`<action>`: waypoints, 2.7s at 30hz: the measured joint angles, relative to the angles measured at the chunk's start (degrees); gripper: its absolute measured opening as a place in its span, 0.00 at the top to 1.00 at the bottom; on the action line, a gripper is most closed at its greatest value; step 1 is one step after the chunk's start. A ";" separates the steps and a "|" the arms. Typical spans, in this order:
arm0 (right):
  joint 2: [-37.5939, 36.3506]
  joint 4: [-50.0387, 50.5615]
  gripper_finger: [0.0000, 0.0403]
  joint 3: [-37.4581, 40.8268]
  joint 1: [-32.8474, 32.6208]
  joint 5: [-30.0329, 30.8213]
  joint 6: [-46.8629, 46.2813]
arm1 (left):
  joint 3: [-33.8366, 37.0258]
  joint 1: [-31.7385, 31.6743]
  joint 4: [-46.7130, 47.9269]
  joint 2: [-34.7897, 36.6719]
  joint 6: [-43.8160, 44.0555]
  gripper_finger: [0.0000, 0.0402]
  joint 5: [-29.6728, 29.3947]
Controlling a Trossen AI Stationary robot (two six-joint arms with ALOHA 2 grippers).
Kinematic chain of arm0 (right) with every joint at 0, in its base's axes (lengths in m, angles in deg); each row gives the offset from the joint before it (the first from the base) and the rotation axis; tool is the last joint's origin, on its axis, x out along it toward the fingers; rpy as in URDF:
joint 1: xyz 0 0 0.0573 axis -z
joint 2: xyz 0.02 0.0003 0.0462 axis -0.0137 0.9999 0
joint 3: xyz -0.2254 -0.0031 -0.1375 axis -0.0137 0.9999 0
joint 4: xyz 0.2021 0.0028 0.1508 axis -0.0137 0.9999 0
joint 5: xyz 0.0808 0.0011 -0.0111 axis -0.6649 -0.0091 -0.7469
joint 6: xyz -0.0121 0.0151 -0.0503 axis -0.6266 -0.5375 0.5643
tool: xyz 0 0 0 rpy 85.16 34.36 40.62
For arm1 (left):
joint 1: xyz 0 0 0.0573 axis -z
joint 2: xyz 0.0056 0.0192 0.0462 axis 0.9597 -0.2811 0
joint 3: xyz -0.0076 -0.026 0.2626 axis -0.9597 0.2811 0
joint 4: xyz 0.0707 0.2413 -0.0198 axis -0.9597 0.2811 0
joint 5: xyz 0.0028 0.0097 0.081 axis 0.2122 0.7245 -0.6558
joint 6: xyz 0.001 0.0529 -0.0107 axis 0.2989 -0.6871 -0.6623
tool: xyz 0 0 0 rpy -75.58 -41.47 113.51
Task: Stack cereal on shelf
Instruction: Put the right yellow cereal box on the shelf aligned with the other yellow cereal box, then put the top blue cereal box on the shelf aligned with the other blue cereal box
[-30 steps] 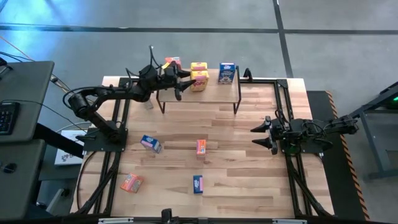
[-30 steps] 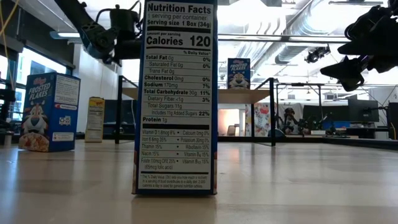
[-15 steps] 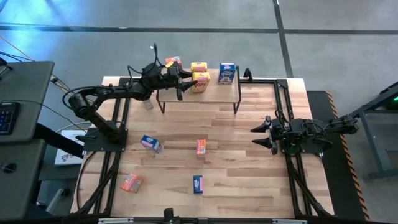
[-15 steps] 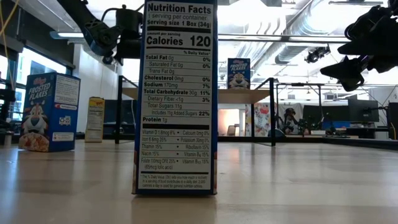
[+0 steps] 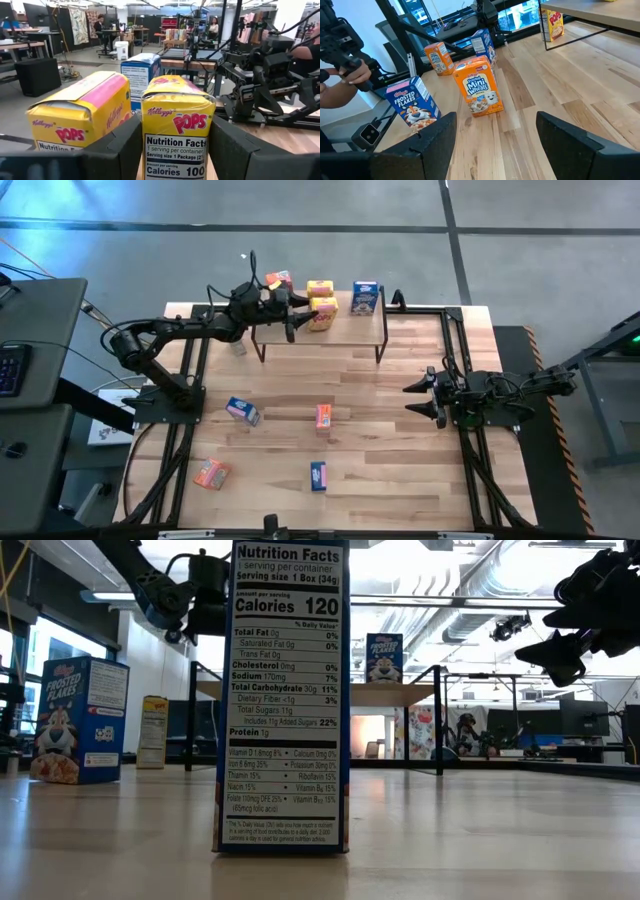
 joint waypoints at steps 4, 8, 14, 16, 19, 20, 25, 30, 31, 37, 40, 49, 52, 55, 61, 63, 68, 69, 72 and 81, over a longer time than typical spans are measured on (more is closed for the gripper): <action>0.00 0.02 0.34 0.00 0.00 0.00 0.00 | 0.00 0.00 0.33 0.00 1.18 0.48 -1.19; 0.00 0.00 0.34 0.00 0.00 0.00 0.00 | 0.00 0.00 0.83 0.00 1.34 0.43 -1.34; 0.00 0.02 0.34 0.00 0.00 0.00 0.01 | 0.00 0.00 0.80 0.07 1.52 0.36 -2.86; 0.00 0.00 0.34 0.00 0.00 0.00 0.00 | 0.00 0.00 0.78 0.12 1.57 0.34 -2.88; 0.00 0.02 0.34 0.00 0.00 0.00 0.00 | 0.02 0.02 0.78 0.42 1.98 0.34 -3.14; 0.00 0.02 0.34 0.00 0.00 0.00 0.00 | 0.02 0.09 0.76 0.52 1.99 0.34 -3.18; 0.00 0.02 0.34 0.00 0.00 0.00 0.00 | 0.03 0.11 1.16 1.51 1.97 0.34 -3.26; 0.00 0.02 0.34 0.00 0.00 0.01 0.00 | 0.04 0.10 2.48 3.92 1.45 0.34 -4.27; 0.00 0.02 0.34 0.00 0.00 0.02 0.01 | 0.04 0.09 2.85 4.50 1.39 0.34 -4.38; 0.00 0.00 0.34 0.00 0.00 0.02 0.00 | 0.04 -0.07 10.32 10.46 -1.18 0.34 -5.64; 0.02 0.00 0.34 0.00 0.00 0.02 0.00 | 0.04 0.26 17.30 14.67 -3.10 0.34 -7.52; 0.00 0.02 0.34 0.00 0.00 0.02 0.00 | 0.07 5.25 31.56 17.55 -5.81 0.34 -15.40; 0.00 0.00 0.34 0.00 0.00 0.02 0.00 | 0.07 6.21 31.38 16.33 -5.76 0.34 -16.82; 0.02 0.01 0.34 0.00 0.00 0.02 0.01 | 0.07 7.01 30.26 15.46 -5.73 0.34 -17.93; 0.01 0.02 0.34 0.00 0.00 0.02 0.01 | 0.07 7.78 27.40 13.46 -5.54 0.34 -17.98; 0.02 0.02 0.34 0.00 0.00 0.02 0.02 | 0.07 7.89 26.50 12.87 -5.53 0.34 -17.97; 0.02 0.02 0.34 0.00 0.00 0.02 0.00 | 0.07 7.87 25.91 12.24 -5.08 0.34 -17.96; 0.02 0.01 0.34 0.00 0.00 0.01 0.01 | 0.07 7.87 25.87 12.24 -5.08 0.34 -17.96; 0.01 0.01 0.34 0.00 0.00 0.02 0.00 | 0.07 7.89 25.89 12.29 -5.08 0.34 -17.98; 0.01 0.01 0.34 0.00 0.00 0.01 0.00 | 0.07 8.39 34.75 19.33 -4.94 0.34 -22.56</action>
